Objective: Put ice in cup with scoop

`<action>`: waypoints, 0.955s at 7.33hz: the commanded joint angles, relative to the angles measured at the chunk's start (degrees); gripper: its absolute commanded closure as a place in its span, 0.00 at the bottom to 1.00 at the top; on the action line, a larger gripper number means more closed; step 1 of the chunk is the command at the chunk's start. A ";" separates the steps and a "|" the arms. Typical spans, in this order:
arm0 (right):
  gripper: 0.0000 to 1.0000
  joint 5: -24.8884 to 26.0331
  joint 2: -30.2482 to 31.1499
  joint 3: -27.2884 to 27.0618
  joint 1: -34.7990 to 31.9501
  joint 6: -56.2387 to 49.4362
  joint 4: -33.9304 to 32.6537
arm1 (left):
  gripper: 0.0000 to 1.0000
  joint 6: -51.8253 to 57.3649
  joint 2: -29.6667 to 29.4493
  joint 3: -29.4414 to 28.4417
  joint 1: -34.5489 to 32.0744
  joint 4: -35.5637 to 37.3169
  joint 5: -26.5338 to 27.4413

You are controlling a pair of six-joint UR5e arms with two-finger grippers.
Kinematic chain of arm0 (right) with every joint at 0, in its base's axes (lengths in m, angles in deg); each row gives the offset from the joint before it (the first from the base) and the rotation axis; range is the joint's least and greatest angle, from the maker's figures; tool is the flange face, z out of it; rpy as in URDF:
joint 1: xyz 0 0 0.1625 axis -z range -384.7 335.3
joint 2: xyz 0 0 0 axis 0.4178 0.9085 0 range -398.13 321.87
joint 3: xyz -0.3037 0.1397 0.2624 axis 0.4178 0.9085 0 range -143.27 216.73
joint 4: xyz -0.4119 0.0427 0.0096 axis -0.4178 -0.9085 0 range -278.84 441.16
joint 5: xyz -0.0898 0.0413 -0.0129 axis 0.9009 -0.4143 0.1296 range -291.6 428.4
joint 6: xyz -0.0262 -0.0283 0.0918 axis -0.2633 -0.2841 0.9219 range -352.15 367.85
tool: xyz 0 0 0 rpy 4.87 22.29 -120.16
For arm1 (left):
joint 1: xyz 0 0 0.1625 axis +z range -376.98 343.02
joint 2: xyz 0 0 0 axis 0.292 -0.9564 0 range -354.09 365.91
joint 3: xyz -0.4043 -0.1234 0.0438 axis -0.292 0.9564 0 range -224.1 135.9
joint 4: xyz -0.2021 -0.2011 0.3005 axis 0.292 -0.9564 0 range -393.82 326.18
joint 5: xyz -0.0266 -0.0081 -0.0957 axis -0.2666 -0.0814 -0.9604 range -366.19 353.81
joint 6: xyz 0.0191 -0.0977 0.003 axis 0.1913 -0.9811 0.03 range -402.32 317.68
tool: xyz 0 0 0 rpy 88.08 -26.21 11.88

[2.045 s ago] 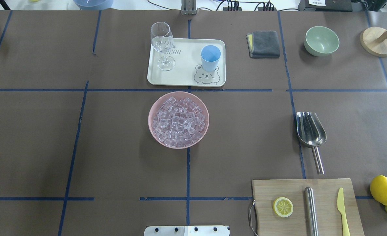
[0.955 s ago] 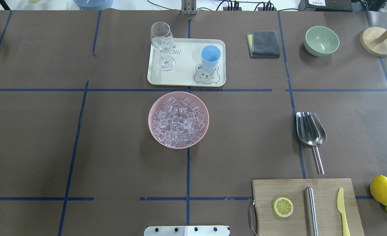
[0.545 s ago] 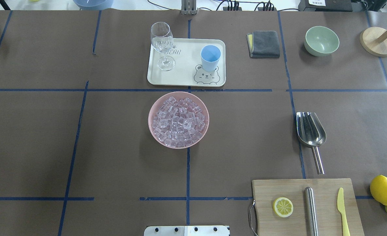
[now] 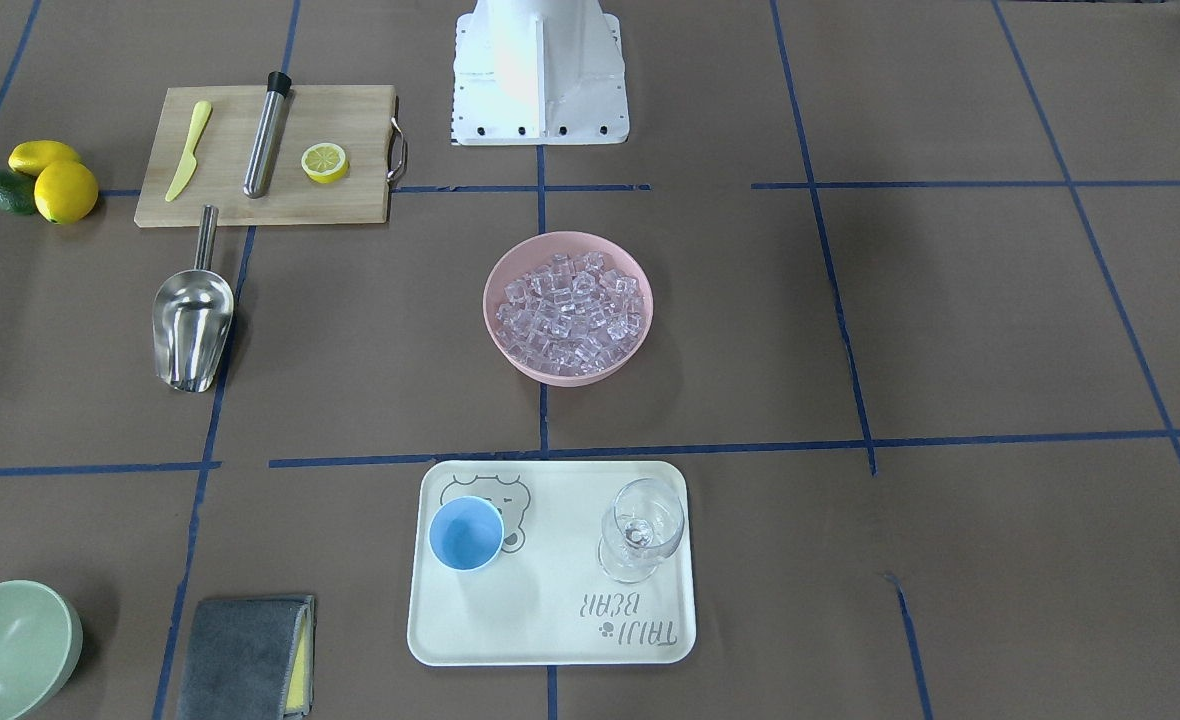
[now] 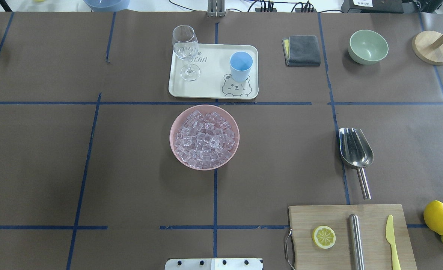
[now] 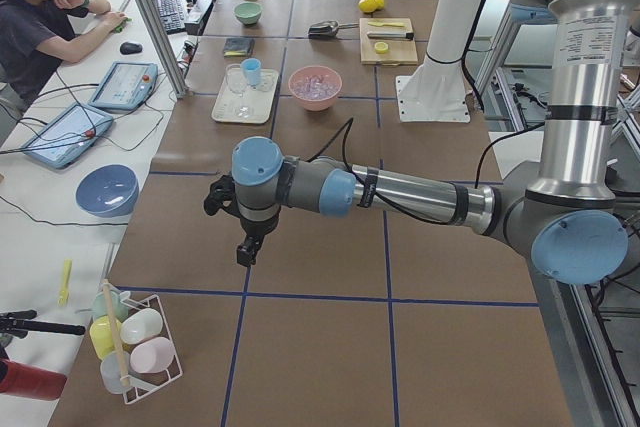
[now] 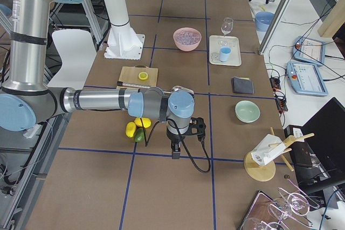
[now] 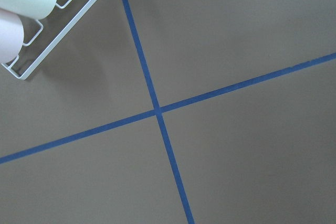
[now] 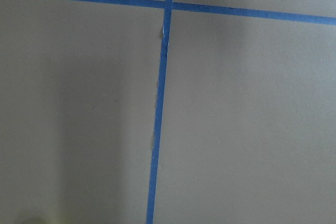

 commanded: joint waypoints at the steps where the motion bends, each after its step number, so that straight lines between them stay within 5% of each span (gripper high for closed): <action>1: 0.00 0.00 0.00 -0.09 -0.03 0.03 0.00 | 0.00 0.12 -4.65 -0.34 5.40 -1.39 0.02; 4: 0.00 0.00 0.00 -0.35 0.06 0.03 0.00 | 0.00 -0.14 -6.51 -0.25 9.29 -18.20 0.02; 7: 0.00 -0.44 -0.09 -0.44 1.20 0.03 0.00 | 0.00 0.56 -7.48 -2.00 13.51 -26.51 0.20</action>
